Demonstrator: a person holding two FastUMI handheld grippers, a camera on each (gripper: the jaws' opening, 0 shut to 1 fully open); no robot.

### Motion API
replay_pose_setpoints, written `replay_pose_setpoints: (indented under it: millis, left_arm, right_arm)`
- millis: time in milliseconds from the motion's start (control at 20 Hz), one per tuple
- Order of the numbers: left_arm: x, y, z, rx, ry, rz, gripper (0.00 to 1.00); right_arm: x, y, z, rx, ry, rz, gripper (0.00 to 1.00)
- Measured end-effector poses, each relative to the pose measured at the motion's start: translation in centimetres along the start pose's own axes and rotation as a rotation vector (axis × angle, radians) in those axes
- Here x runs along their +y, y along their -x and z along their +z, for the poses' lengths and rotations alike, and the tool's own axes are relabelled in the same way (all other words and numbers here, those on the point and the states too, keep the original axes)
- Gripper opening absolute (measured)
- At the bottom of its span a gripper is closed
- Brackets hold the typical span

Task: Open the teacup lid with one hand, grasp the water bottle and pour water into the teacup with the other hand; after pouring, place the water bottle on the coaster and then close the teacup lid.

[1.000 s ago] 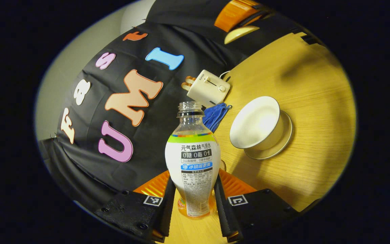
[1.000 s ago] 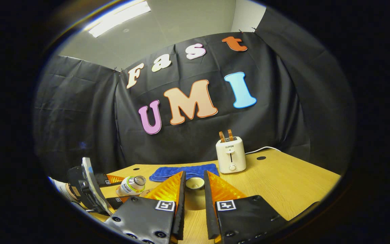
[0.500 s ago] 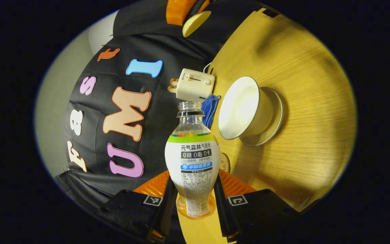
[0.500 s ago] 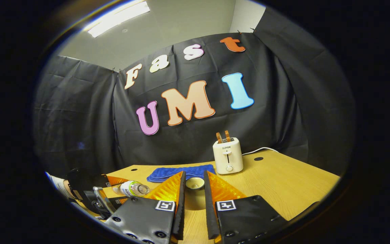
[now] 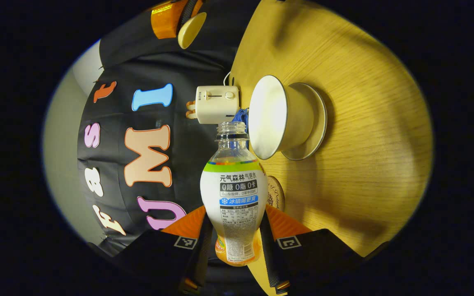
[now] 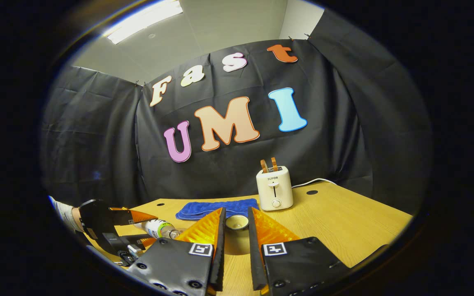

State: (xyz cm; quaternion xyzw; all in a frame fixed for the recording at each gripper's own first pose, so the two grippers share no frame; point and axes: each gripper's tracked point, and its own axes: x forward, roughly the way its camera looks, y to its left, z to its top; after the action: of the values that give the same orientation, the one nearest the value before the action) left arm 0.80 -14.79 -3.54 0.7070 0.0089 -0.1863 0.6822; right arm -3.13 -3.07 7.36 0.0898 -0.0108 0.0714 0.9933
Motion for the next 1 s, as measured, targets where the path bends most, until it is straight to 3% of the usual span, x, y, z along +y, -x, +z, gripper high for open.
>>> replay_pose_setpoints:
  millis: [1000]
  left_arm:
    - [2.3, -0.3, -1.0, 0.038, -0.362, -0.045, 0.55]
  right_arm:
    - [-1.0, -0.3, -0.8, 0.032, 0.006, -0.006, 0.31]
